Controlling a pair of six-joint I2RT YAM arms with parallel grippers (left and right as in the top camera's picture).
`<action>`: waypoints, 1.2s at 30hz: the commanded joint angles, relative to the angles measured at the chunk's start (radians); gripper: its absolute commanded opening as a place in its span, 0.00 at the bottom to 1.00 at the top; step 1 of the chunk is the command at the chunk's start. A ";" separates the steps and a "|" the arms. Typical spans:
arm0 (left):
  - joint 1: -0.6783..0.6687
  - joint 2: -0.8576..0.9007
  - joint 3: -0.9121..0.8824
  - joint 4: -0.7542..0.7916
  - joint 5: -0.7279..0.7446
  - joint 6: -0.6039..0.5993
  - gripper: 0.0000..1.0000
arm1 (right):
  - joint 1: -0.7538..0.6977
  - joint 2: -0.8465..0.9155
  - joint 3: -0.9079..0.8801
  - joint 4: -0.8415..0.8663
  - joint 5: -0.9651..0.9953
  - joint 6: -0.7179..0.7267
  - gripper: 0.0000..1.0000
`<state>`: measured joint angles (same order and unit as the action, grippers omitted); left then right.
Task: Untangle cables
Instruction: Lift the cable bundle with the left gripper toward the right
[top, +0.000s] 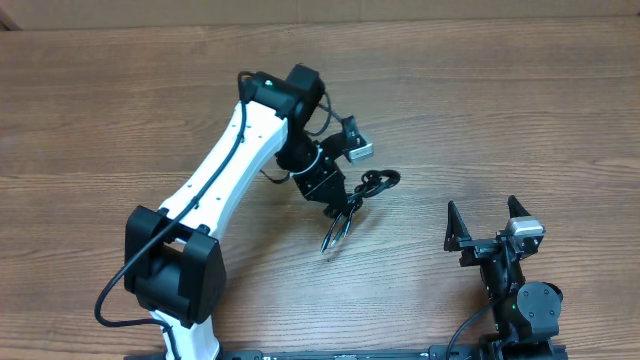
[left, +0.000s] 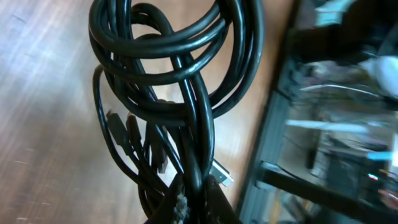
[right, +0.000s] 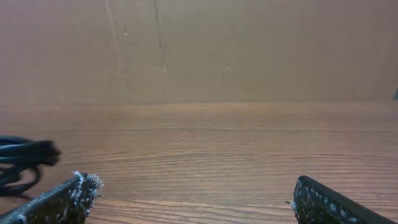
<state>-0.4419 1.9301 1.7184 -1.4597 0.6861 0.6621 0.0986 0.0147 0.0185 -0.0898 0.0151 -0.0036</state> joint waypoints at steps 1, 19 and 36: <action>0.019 -0.044 0.026 -0.087 0.154 0.196 0.04 | -0.003 -0.011 -0.010 0.006 0.010 -0.005 1.00; 0.069 -0.061 0.027 -0.231 0.279 0.335 0.04 | -0.002 -0.011 -0.010 0.008 -0.002 0.018 1.00; 0.213 -0.075 0.027 -0.230 0.565 0.491 0.04 | -0.002 -0.008 0.388 -0.506 -0.299 0.372 1.00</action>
<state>-0.2211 1.8885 1.7214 -1.6871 1.0897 1.0428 0.0986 0.0151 0.2771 -0.5346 -0.2050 0.3286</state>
